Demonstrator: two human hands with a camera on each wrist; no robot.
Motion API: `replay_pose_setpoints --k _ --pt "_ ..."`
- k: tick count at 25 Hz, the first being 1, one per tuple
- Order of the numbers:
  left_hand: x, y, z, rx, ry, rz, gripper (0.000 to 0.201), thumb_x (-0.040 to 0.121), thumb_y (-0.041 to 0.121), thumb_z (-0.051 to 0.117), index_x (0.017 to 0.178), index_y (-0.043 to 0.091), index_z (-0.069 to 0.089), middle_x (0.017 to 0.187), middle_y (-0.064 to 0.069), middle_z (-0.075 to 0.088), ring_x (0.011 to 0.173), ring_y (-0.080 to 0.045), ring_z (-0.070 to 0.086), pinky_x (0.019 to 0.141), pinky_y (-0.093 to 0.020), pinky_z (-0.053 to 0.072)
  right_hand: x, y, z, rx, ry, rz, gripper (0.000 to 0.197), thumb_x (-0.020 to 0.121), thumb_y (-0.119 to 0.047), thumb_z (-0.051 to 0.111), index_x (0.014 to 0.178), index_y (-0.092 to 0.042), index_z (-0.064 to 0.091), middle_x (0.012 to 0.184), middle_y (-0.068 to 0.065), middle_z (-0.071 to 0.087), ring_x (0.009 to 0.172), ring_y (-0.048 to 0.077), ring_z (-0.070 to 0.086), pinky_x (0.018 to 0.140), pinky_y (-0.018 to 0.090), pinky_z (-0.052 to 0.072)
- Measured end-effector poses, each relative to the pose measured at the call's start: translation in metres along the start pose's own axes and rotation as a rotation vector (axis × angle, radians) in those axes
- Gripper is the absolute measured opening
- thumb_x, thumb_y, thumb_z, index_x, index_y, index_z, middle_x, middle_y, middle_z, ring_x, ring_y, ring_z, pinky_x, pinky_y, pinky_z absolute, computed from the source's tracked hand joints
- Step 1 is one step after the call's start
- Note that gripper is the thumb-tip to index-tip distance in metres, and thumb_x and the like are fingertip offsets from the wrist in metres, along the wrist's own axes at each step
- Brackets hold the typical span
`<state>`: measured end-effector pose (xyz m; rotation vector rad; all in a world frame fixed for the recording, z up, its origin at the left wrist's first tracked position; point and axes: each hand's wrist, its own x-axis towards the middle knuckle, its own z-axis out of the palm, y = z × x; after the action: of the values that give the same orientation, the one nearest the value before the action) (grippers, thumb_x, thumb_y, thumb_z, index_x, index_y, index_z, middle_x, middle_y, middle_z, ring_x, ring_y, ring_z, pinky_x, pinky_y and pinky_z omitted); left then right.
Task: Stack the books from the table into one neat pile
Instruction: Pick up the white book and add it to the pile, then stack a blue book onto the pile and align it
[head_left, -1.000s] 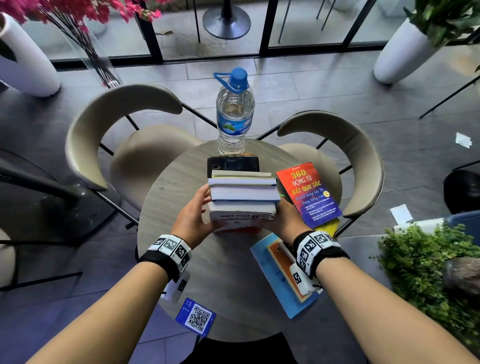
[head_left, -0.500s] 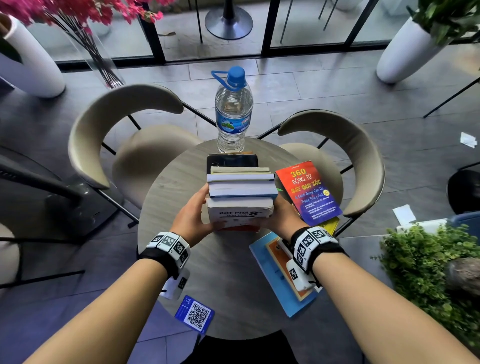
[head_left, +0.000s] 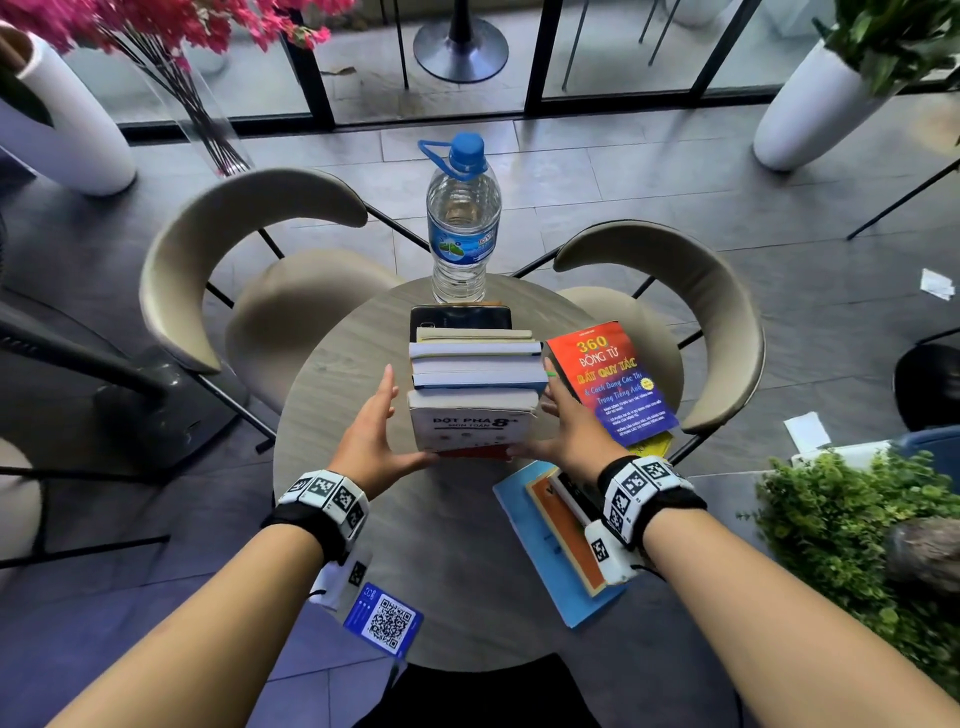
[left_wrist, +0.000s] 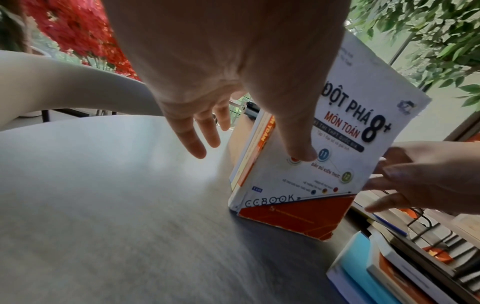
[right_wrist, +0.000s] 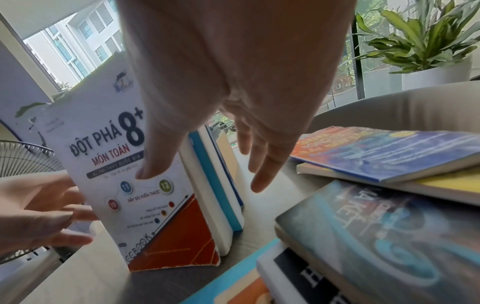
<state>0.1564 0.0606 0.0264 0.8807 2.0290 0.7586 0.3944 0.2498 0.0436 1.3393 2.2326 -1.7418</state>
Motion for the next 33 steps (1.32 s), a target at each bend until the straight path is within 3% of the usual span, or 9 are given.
replay_pose_setpoints --k 2,5,8,11,13,15,21,30,33 --pt "-0.010 0.000 0.004 0.000 0.012 -0.072 0.140 0.063 0.039 0.095 0.162 0.027 -0.004 0.161 -0.004 0.035 0.141 -0.023 0.044 0.114 -0.042 0.042 -0.009 0.002 -0.013 -0.040 -0.039 0.067 0.134 0.062 -0.035 0.096 0.161 -0.032 0.006 0.142 -0.011 0.044 0.128 0.012 0.051 0.105 0.036 0.047" --pt "-0.025 0.001 0.020 -0.050 0.047 -0.203 0.129 0.069 0.039 0.092 0.162 0.015 0.006 0.158 -0.008 0.037 0.135 -0.028 0.050 0.110 -0.042 0.045 -0.019 0.007 -0.033 -0.159 -0.066 0.112 0.103 0.069 -0.036 0.092 0.154 -0.017 0.036 0.126 -0.001 0.063 0.111 0.015 0.064 0.100 0.037 0.053" --pt "-0.042 -0.008 0.055 -0.033 0.095 -0.344 0.097 0.075 0.046 0.085 0.150 0.005 0.039 0.145 -0.012 0.053 0.118 -0.029 0.063 0.102 -0.042 0.051 -0.031 0.019 -0.046 -0.239 -0.046 0.121 0.058 0.077 -0.041 0.085 0.126 -0.017 0.067 0.106 -0.002 0.073 0.097 0.013 0.069 0.092 0.033 0.057" --pt "-0.058 -0.018 0.106 -0.192 0.102 -0.522 0.071 0.076 0.050 0.080 0.126 0.001 0.066 0.119 -0.015 0.072 0.110 -0.030 0.069 0.098 -0.042 0.054 -0.049 0.032 -0.047 -0.174 -0.037 0.121 0.032 0.080 -0.038 0.083 0.103 -0.019 0.075 0.082 0.000 0.076 0.067 0.020 0.071 0.066 0.036 0.061" --pt "-0.065 -0.014 0.138 -0.397 0.050 -0.631 0.073 0.069 0.055 0.078 0.120 0.003 0.070 0.104 -0.014 0.076 0.096 -0.028 0.072 0.088 -0.046 0.057 -0.064 0.041 -0.041 -0.230 -0.060 0.116 0.029 0.080 -0.040 0.083 0.100 -0.019 0.077 0.082 -0.003 0.075 0.068 0.013 0.069 0.067 0.032 0.057" --pt "-0.065 -0.005 0.168 -0.418 0.059 -0.599 0.073 0.068 0.049 0.078 0.124 0.006 0.065 0.112 -0.012 0.073 0.103 -0.030 0.070 0.096 -0.050 0.056 -0.078 0.052 -0.031 -0.353 -0.110 0.103 0.031 0.080 -0.042 0.081 0.102 -0.020 0.078 0.094 -0.002 0.076 0.085 0.011 0.069 0.081 0.031 0.057" --pt "-0.044 0.040 0.183 0.228 0.013 -0.308 0.065 0.089 0.040 0.067 0.146 0.018 0.046 0.141 -0.016 0.052 0.131 -0.037 0.050 0.111 -0.041 0.041 -0.103 0.081 -0.003 -0.414 -0.213 0.100 0.041 0.083 -0.037 0.079 0.119 -0.017 0.073 0.115 -0.002 0.074 0.106 0.015 0.067 0.091 0.024 0.050" --pt "-0.026 0.044 0.168 0.375 0.019 -0.390 0.025 0.085 0.042 0.073 0.096 0.025 0.057 0.112 -0.006 0.070 0.107 -0.031 0.066 0.089 -0.035 0.053 -0.100 0.090 0.008 -0.493 -0.295 0.043 0.054 0.086 -0.037 0.075 0.137 -0.029 0.061 0.118 0.001 0.071 0.106 0.019 0.066 0.082 0.023 0.045" --pt "-0.033 0.034 0.171 0.259 0.042 -0.412 0.032 0.086 0.037 0.074 0.107 0.018 0.060 0.114 -0.008 0.071 0.108 -0.032 0.066 0.088 -0.034 0.052 -0.102 0.090 0.009 -0.532 -0.344 0.039 0.055 0.087 -0.038 0.074 0.140 -0.035 0.058 0.120 0.002 0.071 0.109 0.021 0.066 0.086 0.026 0.048"
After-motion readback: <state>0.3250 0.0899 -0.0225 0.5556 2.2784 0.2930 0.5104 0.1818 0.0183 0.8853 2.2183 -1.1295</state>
